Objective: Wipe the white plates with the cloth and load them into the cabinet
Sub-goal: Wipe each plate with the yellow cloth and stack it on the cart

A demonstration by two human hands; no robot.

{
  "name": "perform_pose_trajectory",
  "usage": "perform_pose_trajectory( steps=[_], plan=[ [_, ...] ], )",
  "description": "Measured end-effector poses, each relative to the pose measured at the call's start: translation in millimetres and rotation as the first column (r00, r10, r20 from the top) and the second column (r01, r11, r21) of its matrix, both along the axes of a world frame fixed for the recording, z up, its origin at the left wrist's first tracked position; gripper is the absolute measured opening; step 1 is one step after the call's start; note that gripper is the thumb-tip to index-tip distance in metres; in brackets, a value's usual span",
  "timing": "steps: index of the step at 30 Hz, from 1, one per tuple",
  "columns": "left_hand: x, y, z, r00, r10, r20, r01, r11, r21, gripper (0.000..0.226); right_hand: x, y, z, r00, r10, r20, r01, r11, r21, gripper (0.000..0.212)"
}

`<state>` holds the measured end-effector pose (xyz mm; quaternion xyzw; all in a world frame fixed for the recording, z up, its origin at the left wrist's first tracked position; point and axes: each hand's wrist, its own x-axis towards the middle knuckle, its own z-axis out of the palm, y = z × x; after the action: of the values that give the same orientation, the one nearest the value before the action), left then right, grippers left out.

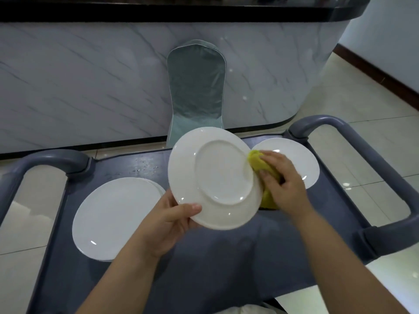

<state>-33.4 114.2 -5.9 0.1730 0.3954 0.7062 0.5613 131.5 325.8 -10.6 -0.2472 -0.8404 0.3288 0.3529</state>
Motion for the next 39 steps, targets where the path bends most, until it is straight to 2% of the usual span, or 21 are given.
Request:
perform_pose_trajectory(
  steps=[3,6,7,9,11,12,15,18,20,22,24,27,29,31,33,34,36,39],
  plan=[
    [-6.3,-3.1,5.5,0.993,-0.079,-0.093,0.077,0.997,-0.021,0.062,-20.4,20.8,42.3,0.989,0.122,0.089,-0.125,0.992,0.028,0.034],
    [-2.2,4.6,8.8,0.981,-0.071,-0.179,0.057,0.995,-0.084,0.065,-52.0,4.5,64.4,0.962,0.180,0.207,-0.227,0.947,0.228,0.030],
    [0.4,7.4,8.4,0.980,-0.062,-0.191,0.045,0.995,-0.090,0.065,-61.6,-9.7,66.1,0.944,0.219,0.246,-0.289,0.909,0.301,0.031],
    [5.0,10.9,5.7,0.985,-0.032,-0.169,0.020,0.997,-0.074,0.059,-76.0,-43.7,59.6,0.881,0.330,0.338,-0.460,0.761,0.458,0.031],
    [7.6,10.5,1.5,0.994,0.017,-0.108,-0.023,0.998,-0.055,0.045,-81.8,-66.4,54.2,0.800,0.363,0.477,-0.589,0.626,0.511,0.029],
    [8.3,9.6,-0.9,0.997,0.028,-0.067,-0.032,0.998,-0.056,0.043,-84.6,-66.8,55.0,0.783,0.348,0.516,-0.604,0.623,0.497,0.029],
    [11.9,8.1,-8.4,1.000,0.014,-0.007,-0.014,0.996,-0.088,0.056,-96.4,-37.4,62.5,0.780,0.295,0.551,-0.519,0.797,0.308,0.032],
    [16.6,7.5,-14.1,0.990,0.051,0.128,-0.038,0.994,-0.098,0.064,-95.0,8.4,64.9,0.786,0.225,0.576,-0.306,0.951,0.046,0.030],
    [19.9,6.5,-18.1,0.966,0.071,0.249,-0.055,0.996,-0.071,0.062,-69.9,27.8,58.9,0.800,0.214,0.560,-0.174,0.977,-0.125,0.025],
    [22.5,5.1,-21.9,0.932,0.071,0.356,-0.061,0.997,-0.039,0.058,-32.5,29.1,49.2,0.827,0.173,0.535,-0.075,0.977,-0.199,0.025],
    [27.5,6.3,-26.0,0.909,0.077,0.409,-0.072,0.997,-0.026,0.057,6.4,14.3,37.1,0.886,0.121,0.448,-0.042,0.982,-0.183,0.028],
    [37.8,17.0,-28.1,0.877,0.134,0.461,-0.130,0.991,-0.043,0.051,40.6,-33.3,11.4,0.963,-0.005,0.270,-0.004,0.999,0.032,0.032],
    [43.4,26.1,-25.9,0.866,0.183,0.466,-0.168,0.983,-0.073,0.054,36.3,-72.9,-6.8,0.977,-0.068,0.200,0.032,0.983,0.180,0.034],
    [45.3,32.3,-23.6,0.872,0.223,0.437,-0.190,0.975,-0.119,0.057,22.5,-102.5,-21.6,0.981,-0.012,0.192,-0.055,0.939,0.340,0.037],
    [44.2,34.0,-23.0,0.878,0.253,0.407,-0.205,0.966,-0.157,0.057,15.5,-108.9,-30.2,0.977,0.053,0.205,-0.139,0.890,0.434,0.036],
    [43.2,33.2,-23.8,0.875,0.260,0.408,-0.216,0.965,-0.151,0.057,17.3,-102.7,-32.9,0.979,0.057,0.194,-0.136,0.896,0.422,0.037],
    [41.3,28.3,-25.2,0.883,0.238,0.405,-0.217,0.971,-0.096,0.058,27.7,-82.2,-36.0,0.990,0.003,0.139,-0.044,0.957,0.288,0.040],
    [36.7,13.3,-25.9,0.965,0.100,0.244,-0.100,0.995,-0.015,0.060,38.0,-43.0,-26.6,0.985,-0.044,0.164,0.038,0.999,0.038,0.037]
  ],
)
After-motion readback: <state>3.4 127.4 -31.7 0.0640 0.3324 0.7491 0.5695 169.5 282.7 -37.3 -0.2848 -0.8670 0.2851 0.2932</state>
